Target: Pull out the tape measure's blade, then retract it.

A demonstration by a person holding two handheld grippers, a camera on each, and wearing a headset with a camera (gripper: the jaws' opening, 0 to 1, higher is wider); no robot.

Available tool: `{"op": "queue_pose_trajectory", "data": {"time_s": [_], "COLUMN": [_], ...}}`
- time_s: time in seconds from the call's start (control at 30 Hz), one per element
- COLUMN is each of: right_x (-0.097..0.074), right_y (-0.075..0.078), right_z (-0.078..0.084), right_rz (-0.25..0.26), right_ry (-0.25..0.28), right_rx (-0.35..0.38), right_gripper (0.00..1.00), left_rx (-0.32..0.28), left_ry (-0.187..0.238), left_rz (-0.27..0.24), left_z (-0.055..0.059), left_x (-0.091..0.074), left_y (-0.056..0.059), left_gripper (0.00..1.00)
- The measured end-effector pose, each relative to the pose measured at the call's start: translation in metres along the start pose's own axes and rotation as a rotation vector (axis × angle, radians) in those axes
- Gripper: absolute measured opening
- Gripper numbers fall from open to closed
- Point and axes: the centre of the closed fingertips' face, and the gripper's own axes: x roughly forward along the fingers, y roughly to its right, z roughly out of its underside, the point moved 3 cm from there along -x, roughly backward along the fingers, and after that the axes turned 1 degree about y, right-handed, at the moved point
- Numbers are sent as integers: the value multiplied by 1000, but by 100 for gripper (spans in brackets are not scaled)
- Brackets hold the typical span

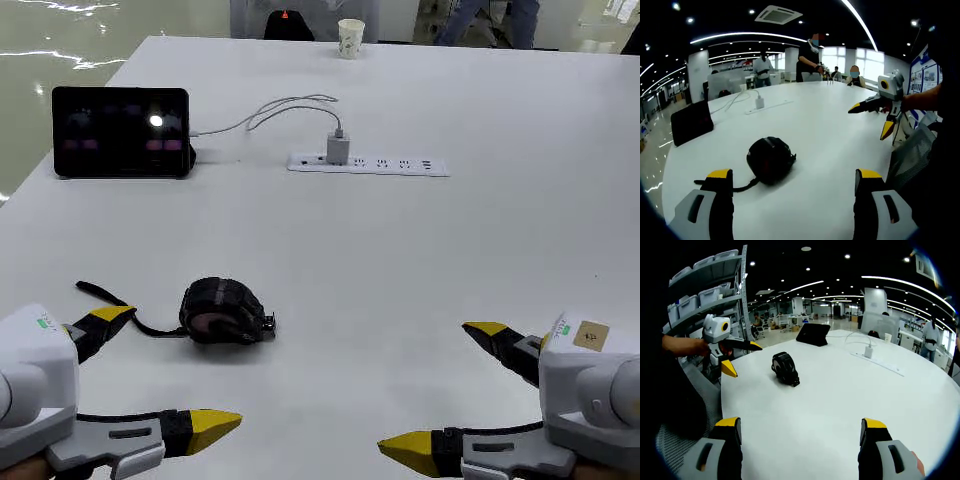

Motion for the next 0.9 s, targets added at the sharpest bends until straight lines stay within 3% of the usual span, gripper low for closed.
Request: {"op": "queue_pose_trajectory", "data": {"time_s": [0.37, 0.9], "right_x": [13, 32], "right_y": [3, 9], "right_z": [-4, -9], "right_rz": [-45, -105], "right_ry": [-15, -34], "right_rx": [-47, -107], "right_gripper": [96, 88], "left_rx": [23, 56], "left_ry": [-7, -29], "left_rz": [27, 62], "left_z": [-2, -4], "left_x": [7, 16], "left_y": [-9, -23], "left_gripper": [99, 90]}}
